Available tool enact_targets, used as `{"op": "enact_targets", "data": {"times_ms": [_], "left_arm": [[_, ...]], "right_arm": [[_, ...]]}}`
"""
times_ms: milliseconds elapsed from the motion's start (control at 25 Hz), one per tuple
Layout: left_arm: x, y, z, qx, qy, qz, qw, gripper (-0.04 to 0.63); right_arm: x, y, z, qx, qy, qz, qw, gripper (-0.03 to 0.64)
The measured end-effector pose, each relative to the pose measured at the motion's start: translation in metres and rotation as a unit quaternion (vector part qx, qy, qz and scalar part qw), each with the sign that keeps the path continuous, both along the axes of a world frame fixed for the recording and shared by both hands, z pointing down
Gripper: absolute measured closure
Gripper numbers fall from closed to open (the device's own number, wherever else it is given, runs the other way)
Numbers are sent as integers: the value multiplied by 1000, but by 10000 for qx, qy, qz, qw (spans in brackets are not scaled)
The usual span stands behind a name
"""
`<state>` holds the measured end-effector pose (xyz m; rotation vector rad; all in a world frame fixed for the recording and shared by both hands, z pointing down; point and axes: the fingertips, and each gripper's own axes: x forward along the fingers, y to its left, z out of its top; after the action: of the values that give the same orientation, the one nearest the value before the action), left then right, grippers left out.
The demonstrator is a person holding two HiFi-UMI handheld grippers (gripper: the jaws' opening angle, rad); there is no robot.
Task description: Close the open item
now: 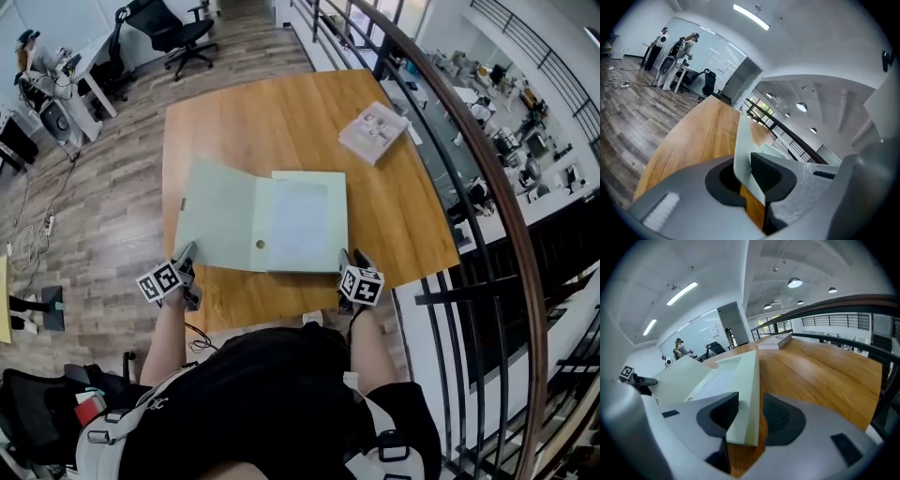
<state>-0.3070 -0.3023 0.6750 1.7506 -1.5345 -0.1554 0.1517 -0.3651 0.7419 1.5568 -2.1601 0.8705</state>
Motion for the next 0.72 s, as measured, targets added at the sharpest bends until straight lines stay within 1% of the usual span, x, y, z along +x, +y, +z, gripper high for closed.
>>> {"op": "enact_targets", "data": {"times_ms": [80,160,240,320,400,520,720], "left_arm": [[2,-2,-2,57,74,-48,9999,562],[4,-5,-8,183,281,-128,9994,572],[7,-8,-17,364,452,-154,9982,580],[12,-10,-26,536,462,-117,9974,584],[18,-13,-37,692,353,-45,9970,586],[29,-18,-55,882,113,113,9960,586],[52,-24,-76,1050,-335,480,9927,586]], "right_arm": [[0,-1,3,-110,-419,19,9991,468],[0,0,5,-245,-824,29,9963,468],[-4,2,6,-336,-1043,-35,9940,469],[-9,5,7,-381,-1139,-151,9926,479],[-15,8,7,-415,-1213,-274,9914,503],[-25,10,7,-426,-1229,-426,9906,502],[-36,10,8,-415,-1116,-594,9911,502]]}}
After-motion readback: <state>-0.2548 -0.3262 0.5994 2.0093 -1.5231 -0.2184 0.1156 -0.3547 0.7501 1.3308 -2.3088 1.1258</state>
